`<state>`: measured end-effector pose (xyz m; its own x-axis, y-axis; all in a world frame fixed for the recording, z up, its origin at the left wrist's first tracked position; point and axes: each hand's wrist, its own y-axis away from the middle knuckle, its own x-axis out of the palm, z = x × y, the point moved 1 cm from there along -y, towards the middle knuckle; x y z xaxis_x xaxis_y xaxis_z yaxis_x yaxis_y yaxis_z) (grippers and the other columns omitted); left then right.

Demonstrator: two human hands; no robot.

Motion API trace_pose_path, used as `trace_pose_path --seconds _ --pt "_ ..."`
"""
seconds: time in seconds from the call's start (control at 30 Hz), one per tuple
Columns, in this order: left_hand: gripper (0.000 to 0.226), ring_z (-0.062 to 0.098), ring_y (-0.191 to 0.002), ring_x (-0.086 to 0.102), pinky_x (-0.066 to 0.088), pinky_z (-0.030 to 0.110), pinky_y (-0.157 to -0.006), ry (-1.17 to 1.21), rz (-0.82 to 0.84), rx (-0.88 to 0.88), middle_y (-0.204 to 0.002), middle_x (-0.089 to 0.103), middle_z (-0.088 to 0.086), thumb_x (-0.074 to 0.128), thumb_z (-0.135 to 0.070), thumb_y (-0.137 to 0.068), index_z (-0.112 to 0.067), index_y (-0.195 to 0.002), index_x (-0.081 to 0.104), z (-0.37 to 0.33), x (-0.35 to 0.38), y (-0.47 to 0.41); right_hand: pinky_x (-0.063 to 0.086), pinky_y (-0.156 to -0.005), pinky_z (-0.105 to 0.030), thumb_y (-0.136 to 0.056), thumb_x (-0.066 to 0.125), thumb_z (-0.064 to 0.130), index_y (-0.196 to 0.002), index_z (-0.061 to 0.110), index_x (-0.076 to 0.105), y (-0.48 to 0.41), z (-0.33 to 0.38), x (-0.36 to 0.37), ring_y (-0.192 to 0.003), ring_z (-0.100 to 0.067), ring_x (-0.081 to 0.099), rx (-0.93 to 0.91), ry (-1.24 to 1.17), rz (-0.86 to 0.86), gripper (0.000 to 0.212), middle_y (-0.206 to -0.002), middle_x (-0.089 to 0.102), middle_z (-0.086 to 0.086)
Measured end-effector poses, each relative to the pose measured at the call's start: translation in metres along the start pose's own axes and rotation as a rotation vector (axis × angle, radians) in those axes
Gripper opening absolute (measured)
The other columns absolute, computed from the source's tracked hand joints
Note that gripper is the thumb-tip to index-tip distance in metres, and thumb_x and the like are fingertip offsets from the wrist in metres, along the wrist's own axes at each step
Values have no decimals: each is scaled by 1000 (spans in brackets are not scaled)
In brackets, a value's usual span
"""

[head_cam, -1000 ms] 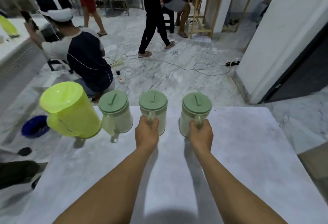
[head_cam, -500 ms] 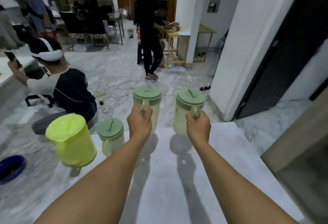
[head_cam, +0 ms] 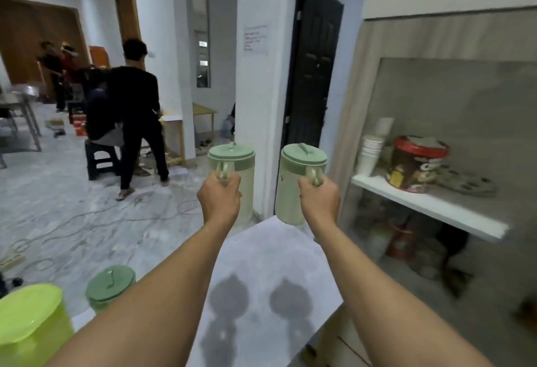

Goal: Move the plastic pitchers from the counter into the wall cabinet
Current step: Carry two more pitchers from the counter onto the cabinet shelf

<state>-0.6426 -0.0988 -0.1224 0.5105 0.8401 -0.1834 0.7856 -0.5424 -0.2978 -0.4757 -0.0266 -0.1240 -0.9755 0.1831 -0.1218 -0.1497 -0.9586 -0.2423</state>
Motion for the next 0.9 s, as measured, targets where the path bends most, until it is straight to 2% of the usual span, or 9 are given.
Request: trace_pose_path --seconds 0.07,0.17,0.27,0.33,0.5,0.6,0.73,0.8,0.9 --pt "26 19 -60 54 30 23 -45 -20 53 36 -68 63 6 55 -26 -86 -4 -77 63 -21 6 18 38 -51 -28 -81 65 22 -73 11 59 7 15 -36 -57 -17 49 -30 14 -84 14 -62 56 -1" --pt "26 14 -57 49 29 24 -47 18 112 68 -65 60 4 58 -26 -84 -4 -73 63 -52 19 46 40 -50 -22 -84 66 20 -79 10 63 18 35 -92 -59 -12 51 -67 63 -180 11 -67 59 1" --pt "26 19 -60 51 31 27 -49 84 223 118 -61 56 0 60 -28 -85 -5 -73 63 -89 38 84 49 -65 -33 -81 67 27 -77 15 64 28 49 -154 -72 -27 62 -60 108 -312 13 -76 69 -6" --pt "25 21 -64 52 34 29 -57 121 287 144 -61 56 -1 60 -29 -86 -7 -74 63 -113 49 108 51 -68 -38 -79 67 28 -75 13 64 34 56 -191 -75 -30 63 -57 125 -369 16 -76 70 -8" --pt "24 26 -73 58 44 32 -67 229 399 205 -71 63 4 58 -31 -85 -9 -78 66 -172 75 181 48 -64 -35 -82 66 29 -79 10 67 60 78 -294 -71 -26 63 -83 168 -521 19 -75 69 -6" --pt "26 26 -74 59 45 32 -67 245 450 224 -78 67 7 58 -33 -86 -9 -84 68 -197 87 225 44 -56 -30 -82 66 30 -80 12 67 78 87 -348 -67 -22 61 -81 185 -569 19 -73 68 -3" --pt "27 30 -77 62 51 36 -71 312 521 236 -80 69 9 59 -34 -84 -9 -82 69 -226 103 285 37 -50 -27 -84 66 28 -80 12 66 104 94 -419 -60 -16 56 -78 215 -612 17 -71 66 -2" --pt "27 30 -76 62 50 36 -71 340 557 238 -76 68 7 58 -34 -84 -9 -79 67 -239 111 316 36 -49 -27 -85 66 28 -78 13 65 117 96 -452 -58 -15 54 -80 237 -641 16 -68 63 -1" --pt "22 27 -72 58 39 31 -64 373 613 227 -71 62 4 59 -30 -85 -10 -75 64 -257 118 362 36 -49 -27 -85 66 26 -78 13 66 138 97 -499 -58 -15 55 -76 266 -691 15 -68 64 0"
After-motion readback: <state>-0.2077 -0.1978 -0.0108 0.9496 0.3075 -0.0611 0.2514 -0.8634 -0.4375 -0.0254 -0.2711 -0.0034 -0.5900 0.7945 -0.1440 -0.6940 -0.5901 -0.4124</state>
